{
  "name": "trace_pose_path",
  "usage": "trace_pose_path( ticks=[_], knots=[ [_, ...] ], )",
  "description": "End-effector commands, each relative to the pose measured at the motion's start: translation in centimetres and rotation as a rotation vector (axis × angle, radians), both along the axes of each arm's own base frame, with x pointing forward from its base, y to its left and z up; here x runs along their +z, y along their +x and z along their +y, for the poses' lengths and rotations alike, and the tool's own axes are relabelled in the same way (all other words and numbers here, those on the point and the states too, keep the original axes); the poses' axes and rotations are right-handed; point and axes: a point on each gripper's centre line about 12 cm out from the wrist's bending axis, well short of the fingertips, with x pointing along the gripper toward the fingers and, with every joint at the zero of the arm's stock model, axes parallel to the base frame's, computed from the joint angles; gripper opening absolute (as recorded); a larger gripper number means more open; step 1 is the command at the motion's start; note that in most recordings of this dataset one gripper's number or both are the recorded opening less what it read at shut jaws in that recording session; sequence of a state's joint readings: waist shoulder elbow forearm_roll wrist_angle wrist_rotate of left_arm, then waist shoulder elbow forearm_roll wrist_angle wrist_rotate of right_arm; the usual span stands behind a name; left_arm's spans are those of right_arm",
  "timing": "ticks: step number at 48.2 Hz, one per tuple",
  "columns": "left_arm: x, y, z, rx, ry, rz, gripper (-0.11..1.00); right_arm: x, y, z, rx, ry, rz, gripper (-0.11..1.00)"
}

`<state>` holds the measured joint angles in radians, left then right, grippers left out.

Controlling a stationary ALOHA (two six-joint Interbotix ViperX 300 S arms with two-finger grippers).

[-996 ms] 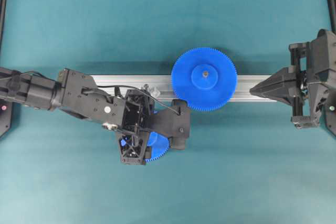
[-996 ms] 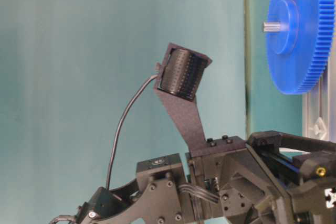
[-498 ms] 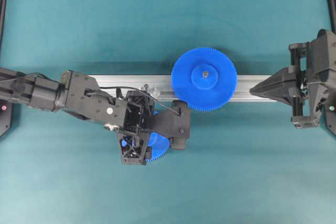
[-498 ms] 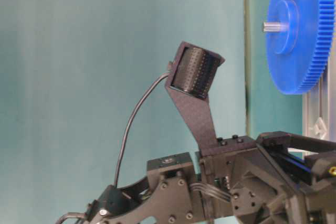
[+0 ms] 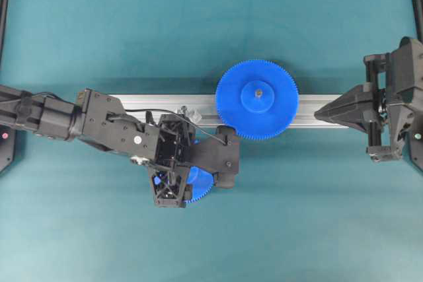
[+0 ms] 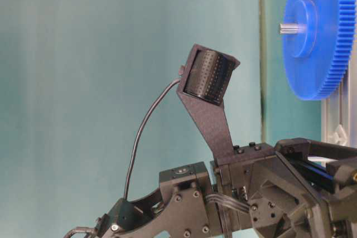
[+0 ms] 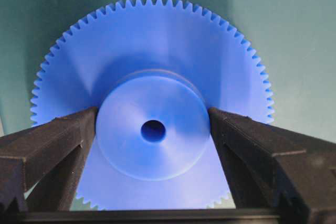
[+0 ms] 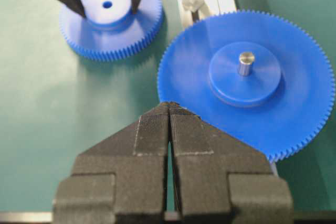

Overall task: Insert the small gear onto the shaft.
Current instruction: 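Close the left gripper on the gear hub and lift it upright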

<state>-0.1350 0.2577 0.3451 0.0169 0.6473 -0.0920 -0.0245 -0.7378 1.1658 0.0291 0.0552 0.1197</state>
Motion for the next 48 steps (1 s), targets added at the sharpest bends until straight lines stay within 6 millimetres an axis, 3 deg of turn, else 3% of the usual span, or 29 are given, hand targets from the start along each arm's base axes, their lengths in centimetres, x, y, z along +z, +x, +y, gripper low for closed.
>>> trace_pose_path(
  ticks=[1, 21, 25, 31, 48],
  knots=[
    [0.34, 0.07, -0.13, -0.002, 0.000, -0.009, 0.92, 0.70, 0.36, -0.05, -0.008, 0.012, -0.025, 0.00],
    [0.05, -0.23, -0.13, 0.002, 0.005, 0.033, 0.90, 0.74, 0.34, -0.05, -0.008, 0.012, -0.026, 0.00],
    [0.17, -0.23, -0.07, 0.002, 0.006, 0.032, 0.86, 0.70, 0.36, -0.05, -0.008, 0.012, -0.025, 0.00],
    [0.19, -0.30, -0.07, 0.001, 0.005, 0.033, 0.71, 0.69, 0.33, -0.05, -0.008, 0.012, -0.026, 0.00],
    [0.32, -0.30, -0.13, -0.002, 0.005, 0.030, 0.70, 0.69, 0.33, -0.05, -0.008, 0.012, -0.026, 0.00]
  ],
)
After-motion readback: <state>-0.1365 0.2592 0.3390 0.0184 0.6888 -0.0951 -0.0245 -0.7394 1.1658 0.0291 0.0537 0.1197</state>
